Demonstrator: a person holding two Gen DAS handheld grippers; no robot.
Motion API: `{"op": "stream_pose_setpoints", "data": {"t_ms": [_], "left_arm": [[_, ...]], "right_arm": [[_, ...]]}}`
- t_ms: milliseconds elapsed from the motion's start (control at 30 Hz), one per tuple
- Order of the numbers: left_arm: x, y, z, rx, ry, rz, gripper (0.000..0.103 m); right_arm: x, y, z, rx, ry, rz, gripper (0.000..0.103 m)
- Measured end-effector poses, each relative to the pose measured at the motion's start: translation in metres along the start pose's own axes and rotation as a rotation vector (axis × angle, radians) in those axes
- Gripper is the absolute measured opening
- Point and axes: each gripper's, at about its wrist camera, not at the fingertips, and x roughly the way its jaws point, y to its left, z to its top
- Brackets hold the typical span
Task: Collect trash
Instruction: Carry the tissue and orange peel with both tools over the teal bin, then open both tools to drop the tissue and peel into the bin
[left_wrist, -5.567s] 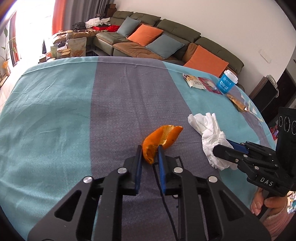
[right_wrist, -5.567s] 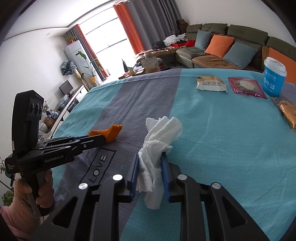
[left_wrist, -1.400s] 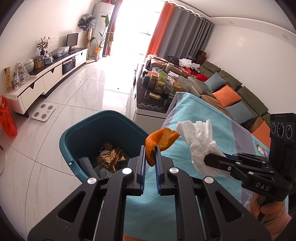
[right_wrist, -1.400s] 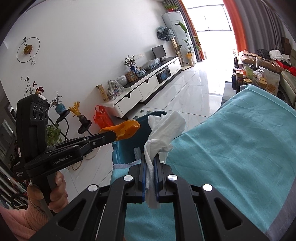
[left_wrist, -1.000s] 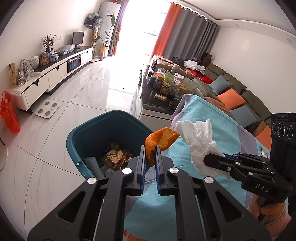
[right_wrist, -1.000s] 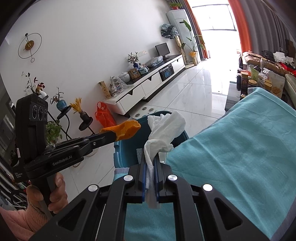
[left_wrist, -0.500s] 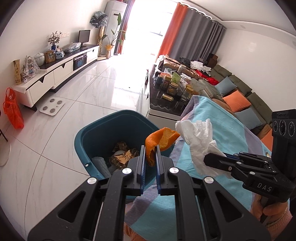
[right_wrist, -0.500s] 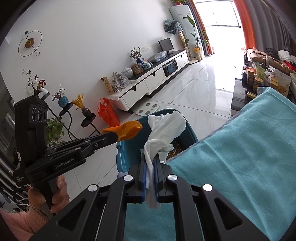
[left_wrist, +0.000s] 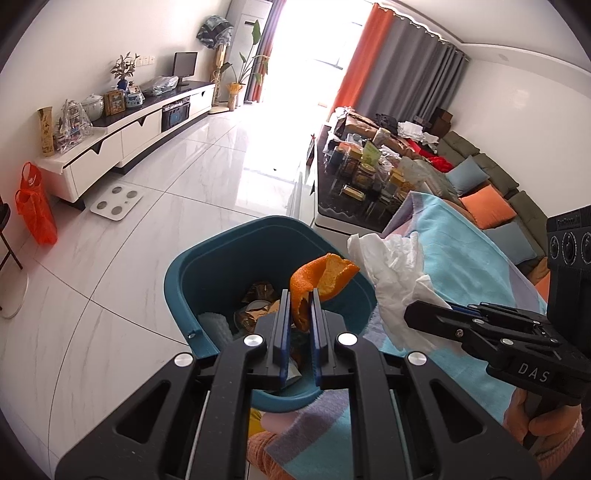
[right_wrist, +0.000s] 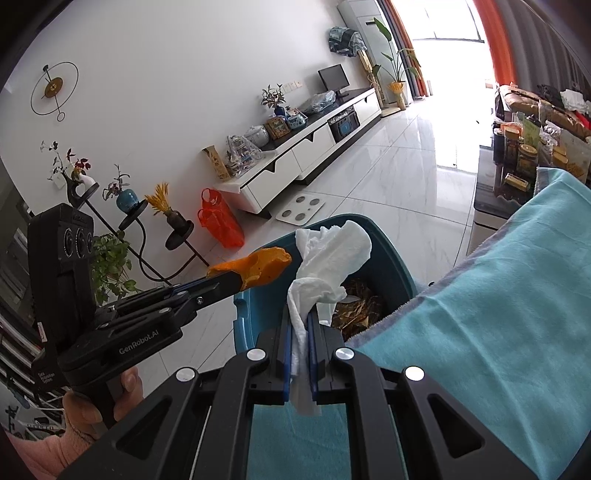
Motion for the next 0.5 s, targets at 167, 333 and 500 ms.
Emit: {"op": "stream_pose_setpoints", "data": {"t_ms": [167, 333, 500], "left_arm": [[0.009, 0.004, 0.000, -0.012, 0.004, 0.009, 0.010], [0.021, 0.004, 0.001, -0.017, 0.013, 0.021, 0.010], [0.032, 0.005, 0.001, -0.025, 0.025, 0.034, 0.010]], "right_arm": [[0.015, -0.001, 0.006, 0.008, 0.021, -0.011, 0.006], [0.028, -0.003, 0.013, 0.028, 0.040, -0.011, 0.007], [0.043, -0.005, 0.018, 0.049, 0.069, -0.013, 0.007]]}}
